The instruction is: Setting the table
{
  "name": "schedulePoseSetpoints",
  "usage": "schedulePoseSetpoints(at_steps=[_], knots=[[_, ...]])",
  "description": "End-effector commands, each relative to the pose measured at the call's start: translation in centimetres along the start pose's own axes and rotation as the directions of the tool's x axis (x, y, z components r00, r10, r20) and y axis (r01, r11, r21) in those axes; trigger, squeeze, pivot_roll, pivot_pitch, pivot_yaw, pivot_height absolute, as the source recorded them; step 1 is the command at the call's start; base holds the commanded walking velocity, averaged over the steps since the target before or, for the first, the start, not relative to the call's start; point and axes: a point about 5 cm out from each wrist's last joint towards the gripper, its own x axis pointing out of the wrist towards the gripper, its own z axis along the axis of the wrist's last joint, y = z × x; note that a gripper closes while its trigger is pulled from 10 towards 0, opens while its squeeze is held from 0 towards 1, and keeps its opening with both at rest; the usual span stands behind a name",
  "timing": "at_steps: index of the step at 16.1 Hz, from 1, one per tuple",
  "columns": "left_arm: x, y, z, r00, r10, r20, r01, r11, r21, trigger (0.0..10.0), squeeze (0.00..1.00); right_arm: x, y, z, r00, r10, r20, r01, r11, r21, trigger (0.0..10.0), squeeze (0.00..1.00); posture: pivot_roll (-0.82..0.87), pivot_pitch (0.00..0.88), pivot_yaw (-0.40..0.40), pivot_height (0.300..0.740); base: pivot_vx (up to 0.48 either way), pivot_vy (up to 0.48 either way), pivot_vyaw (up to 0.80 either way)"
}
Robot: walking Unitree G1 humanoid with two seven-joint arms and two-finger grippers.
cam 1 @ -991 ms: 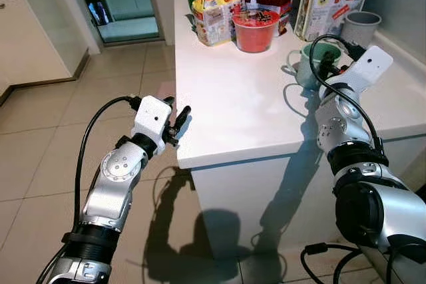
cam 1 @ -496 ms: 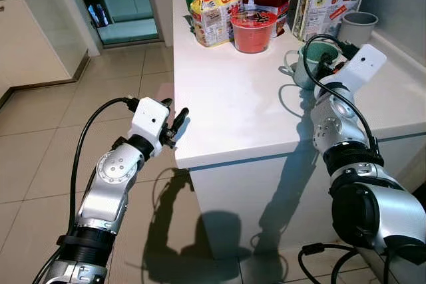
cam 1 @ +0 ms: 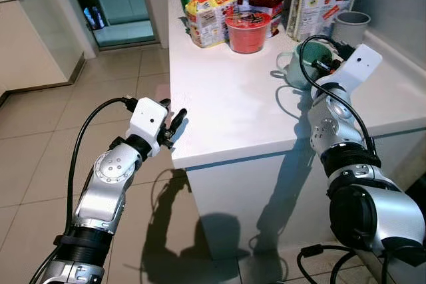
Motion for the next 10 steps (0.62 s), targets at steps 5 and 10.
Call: schedulePoseSetpoints(at_steps=[5, 10], knots=[[-0.19, 0.39, 0.52, 1.000, -0.008, 0.006, 0.008, 1.000, 0.026, 10.0, 0.00, -1.41, -1.76, -4.49, 0.980, -0.072, -0.184, 0.067, 0.997, -0.032, 0.0, 0.00, 0.08, 0.000, 0.137, 0.740, 0.000, 0.000, 0.00], [-0.18, 0.38, 0.58, 1.000, -0.008, 0.007, 0.008, 1.000, 0.026, 10.0, 0.00, -1.33, -1.65, -4.28, 0.983, -0.058, -0.175, 0.052, 0.998, -0.038, 0.0, 0.00, 0.08, 0.000, 0.137, 0.740, 0.000, 0.000, 0.00]])
